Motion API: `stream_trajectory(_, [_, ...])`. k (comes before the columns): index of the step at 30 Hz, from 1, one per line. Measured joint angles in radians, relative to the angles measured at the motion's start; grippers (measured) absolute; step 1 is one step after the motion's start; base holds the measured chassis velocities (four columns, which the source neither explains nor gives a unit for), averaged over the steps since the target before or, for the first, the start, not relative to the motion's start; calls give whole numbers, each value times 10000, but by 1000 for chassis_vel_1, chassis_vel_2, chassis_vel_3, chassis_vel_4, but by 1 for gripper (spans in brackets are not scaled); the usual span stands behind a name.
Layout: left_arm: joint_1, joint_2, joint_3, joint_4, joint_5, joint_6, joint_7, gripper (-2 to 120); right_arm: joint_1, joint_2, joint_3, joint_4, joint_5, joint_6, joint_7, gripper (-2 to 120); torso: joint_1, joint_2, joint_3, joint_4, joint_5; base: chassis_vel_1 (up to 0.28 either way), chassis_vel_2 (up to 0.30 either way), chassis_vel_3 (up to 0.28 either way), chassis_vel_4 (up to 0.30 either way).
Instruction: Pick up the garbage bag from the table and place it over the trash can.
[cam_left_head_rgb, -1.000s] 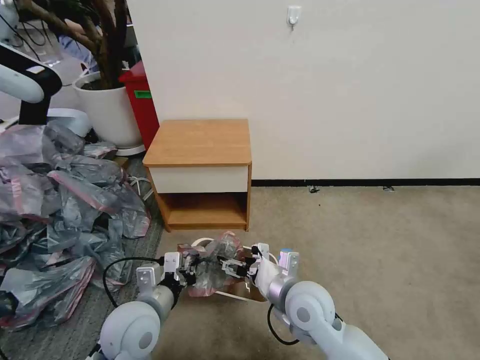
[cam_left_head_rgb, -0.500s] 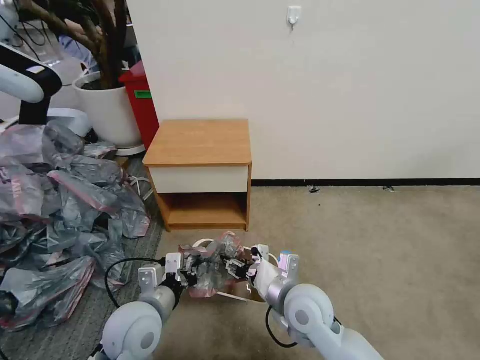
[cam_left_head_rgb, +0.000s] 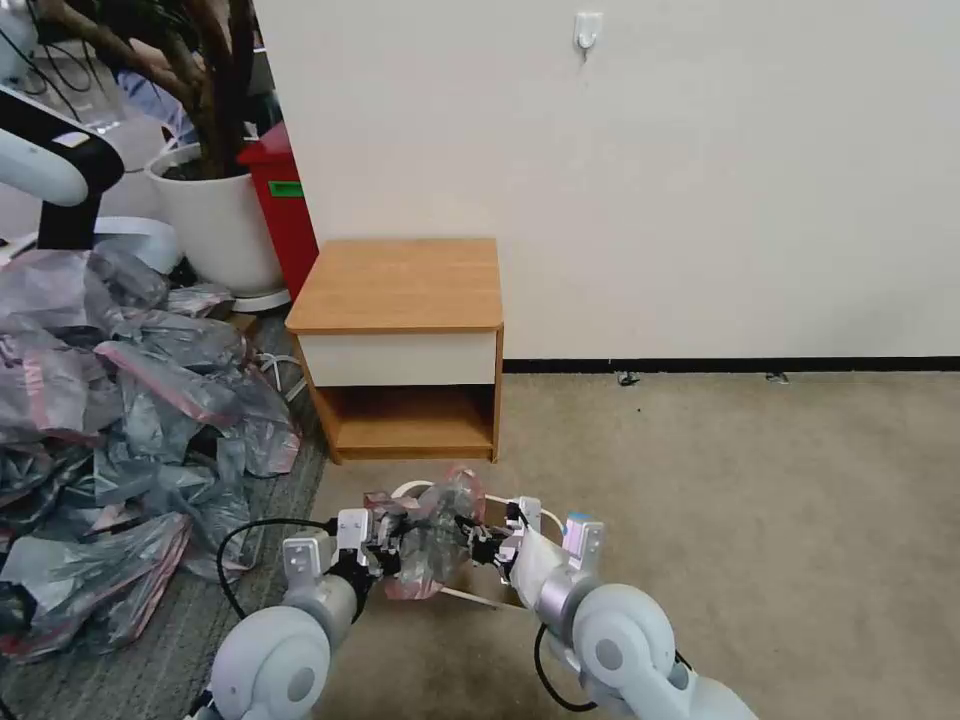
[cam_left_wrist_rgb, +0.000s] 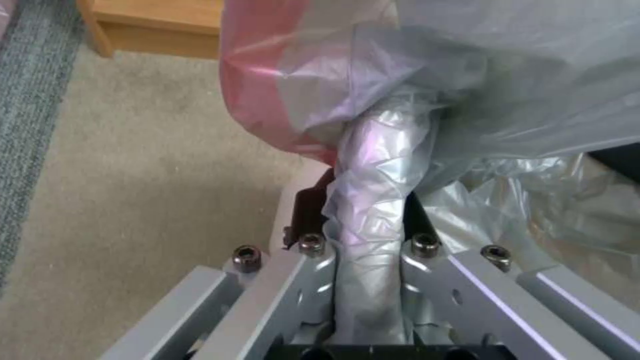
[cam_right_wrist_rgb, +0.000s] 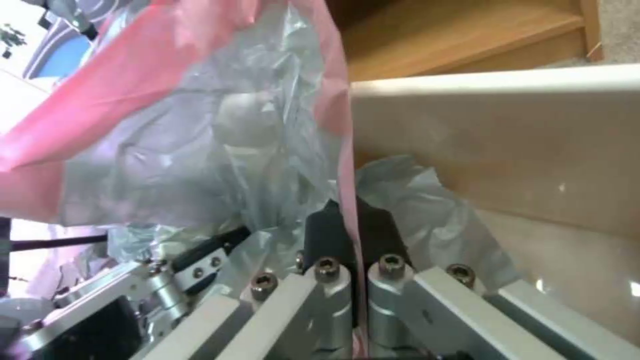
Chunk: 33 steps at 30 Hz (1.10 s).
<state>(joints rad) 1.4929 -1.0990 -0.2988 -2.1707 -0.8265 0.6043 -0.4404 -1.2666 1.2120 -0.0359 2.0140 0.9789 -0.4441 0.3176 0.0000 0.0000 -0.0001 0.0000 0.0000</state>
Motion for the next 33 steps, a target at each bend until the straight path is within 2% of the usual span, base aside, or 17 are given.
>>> stream_trajectory(25, [-307,-212,251,632,164,-98,37,7,-196,-418,578,703,179,341,-86,0,1,0,1,0,0,0,0,0,0])
stream_trajectory(33, [-513,-183,458,877,195,-120,48,7,59,-652,1242,941,834,348,-5,0,1,0,1,0,1,0,0,0,0])
